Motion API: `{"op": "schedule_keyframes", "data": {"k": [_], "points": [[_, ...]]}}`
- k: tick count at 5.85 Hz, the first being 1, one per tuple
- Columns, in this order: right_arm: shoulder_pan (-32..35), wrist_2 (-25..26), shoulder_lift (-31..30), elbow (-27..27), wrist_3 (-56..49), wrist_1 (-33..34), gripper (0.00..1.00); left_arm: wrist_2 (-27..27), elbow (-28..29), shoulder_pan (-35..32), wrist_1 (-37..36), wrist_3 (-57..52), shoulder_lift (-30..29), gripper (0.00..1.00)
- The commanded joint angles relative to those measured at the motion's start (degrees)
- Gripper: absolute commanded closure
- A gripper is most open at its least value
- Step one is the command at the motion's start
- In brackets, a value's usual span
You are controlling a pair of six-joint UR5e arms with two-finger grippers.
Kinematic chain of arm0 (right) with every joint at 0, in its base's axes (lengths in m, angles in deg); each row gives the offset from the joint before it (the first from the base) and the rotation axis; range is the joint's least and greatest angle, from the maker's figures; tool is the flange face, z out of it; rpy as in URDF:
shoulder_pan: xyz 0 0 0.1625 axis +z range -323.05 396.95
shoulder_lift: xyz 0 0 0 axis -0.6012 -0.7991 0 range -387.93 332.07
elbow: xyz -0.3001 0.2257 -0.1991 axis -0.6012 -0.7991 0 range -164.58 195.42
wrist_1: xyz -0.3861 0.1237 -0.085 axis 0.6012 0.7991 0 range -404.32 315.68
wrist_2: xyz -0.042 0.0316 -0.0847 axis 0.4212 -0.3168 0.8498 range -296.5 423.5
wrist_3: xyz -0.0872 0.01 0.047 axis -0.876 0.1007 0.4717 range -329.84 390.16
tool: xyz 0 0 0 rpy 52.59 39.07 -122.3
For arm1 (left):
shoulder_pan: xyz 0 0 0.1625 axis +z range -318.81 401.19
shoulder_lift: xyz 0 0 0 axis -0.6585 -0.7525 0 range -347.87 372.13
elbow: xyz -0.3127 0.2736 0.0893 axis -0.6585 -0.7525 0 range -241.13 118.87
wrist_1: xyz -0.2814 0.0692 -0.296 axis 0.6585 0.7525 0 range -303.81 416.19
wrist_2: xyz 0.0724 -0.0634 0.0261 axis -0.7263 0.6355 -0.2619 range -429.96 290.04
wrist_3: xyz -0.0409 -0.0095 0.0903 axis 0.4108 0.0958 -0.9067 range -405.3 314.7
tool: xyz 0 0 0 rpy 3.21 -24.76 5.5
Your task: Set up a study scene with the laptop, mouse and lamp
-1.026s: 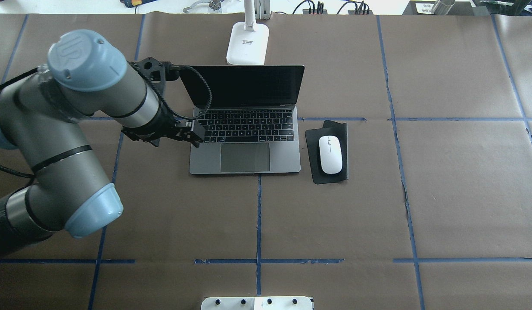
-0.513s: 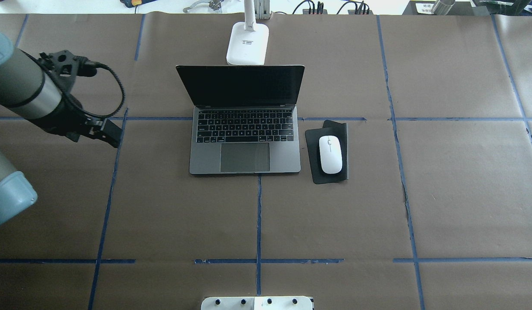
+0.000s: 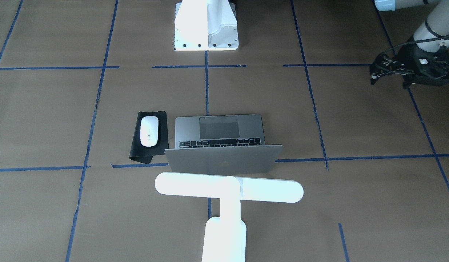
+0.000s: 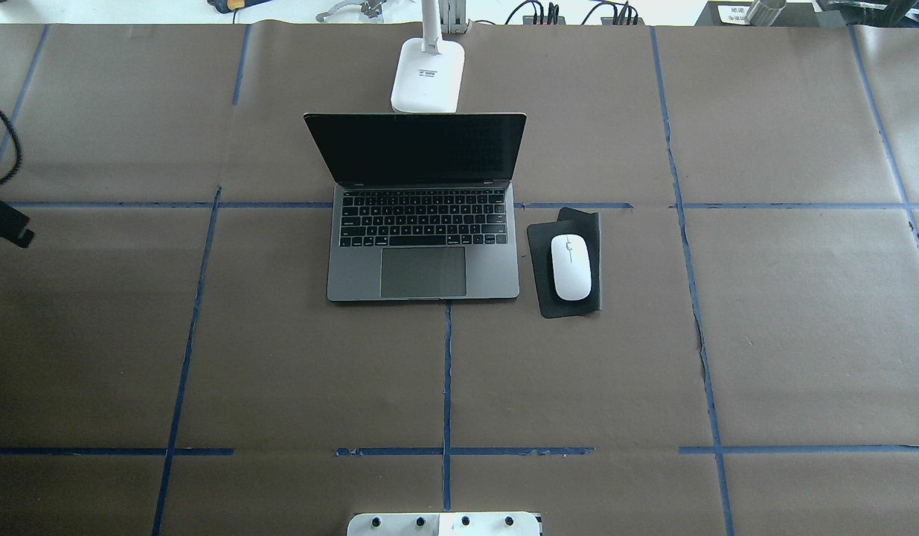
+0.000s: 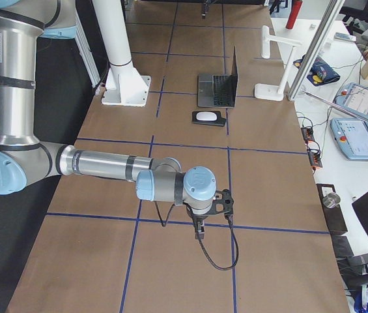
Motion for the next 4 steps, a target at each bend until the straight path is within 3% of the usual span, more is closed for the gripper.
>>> {"op": "schedule_keyframes", "data": {"k": [1, 2, 4], "points": [[0.0, 0.1, 0.1, -0.1, 0.0, -0.1, 0.0, 5.2, 11.2, -14.4, 0.4, -18.4, 2.9, 0.0], [0.0, 0.1, 0.2, 0.0, 0.1, -0.1, 0.0, 5.1, 16.2, -18.9, 0.4, -23.8, 2.8, 0.0], [0.0, 0.0, 0.2, 0.1, 0.1, -0.1, 0.0, 5.2, 22.6, -21.0, 0.5, -23.9, 3.0, 0.0]]}}
